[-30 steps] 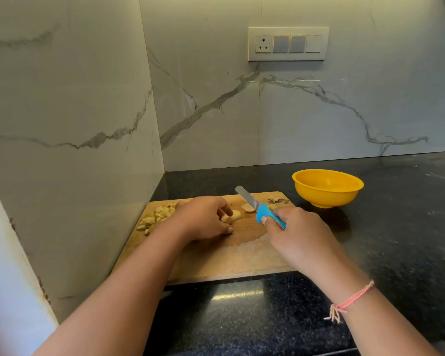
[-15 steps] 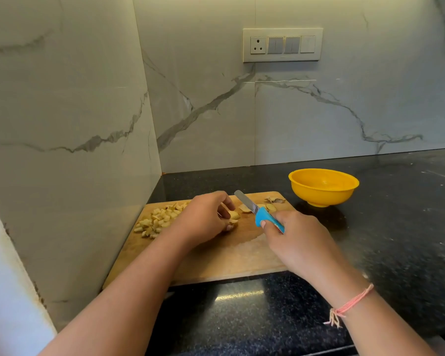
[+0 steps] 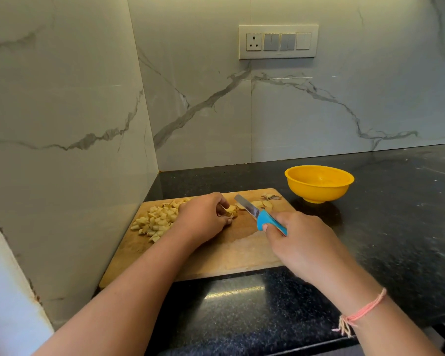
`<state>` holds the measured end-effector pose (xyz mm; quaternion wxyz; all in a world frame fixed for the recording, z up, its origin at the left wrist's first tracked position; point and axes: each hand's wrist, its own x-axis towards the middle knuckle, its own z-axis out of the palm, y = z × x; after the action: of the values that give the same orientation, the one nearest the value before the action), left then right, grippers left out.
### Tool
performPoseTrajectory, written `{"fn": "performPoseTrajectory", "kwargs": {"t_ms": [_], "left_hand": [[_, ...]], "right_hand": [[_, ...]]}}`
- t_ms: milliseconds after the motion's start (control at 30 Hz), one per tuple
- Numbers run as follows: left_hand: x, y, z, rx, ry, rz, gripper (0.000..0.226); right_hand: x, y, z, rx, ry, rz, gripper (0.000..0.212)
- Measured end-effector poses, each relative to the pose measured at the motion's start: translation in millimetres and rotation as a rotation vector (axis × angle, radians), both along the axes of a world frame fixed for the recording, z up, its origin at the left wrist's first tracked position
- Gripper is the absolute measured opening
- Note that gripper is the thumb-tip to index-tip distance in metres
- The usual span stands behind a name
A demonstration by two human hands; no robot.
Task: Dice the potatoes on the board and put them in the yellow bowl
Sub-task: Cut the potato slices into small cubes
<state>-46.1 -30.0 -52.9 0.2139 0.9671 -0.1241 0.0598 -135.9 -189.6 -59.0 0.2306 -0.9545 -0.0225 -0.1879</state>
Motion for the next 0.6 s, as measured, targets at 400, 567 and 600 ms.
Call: {"fn": "performPoseTrajectory", "kwargs": {"t_ms": [400,567,600], "left_hand": [[-8,0,2,-0.067,0.028,-0.043,0.032],[-10,-1,2,-0.092,0.014,-0.030,0.032],[-10,-1,3,-0.089,0.007,-0.030,0.033]], "right_hand": [[-36,5,10,-0.168,0.045,0.008,0.044],[-31,15,13,-0.215,0.136,0.012,0.042],[-29,16,15,-0.228,0.165,0.012,0.041]]}}
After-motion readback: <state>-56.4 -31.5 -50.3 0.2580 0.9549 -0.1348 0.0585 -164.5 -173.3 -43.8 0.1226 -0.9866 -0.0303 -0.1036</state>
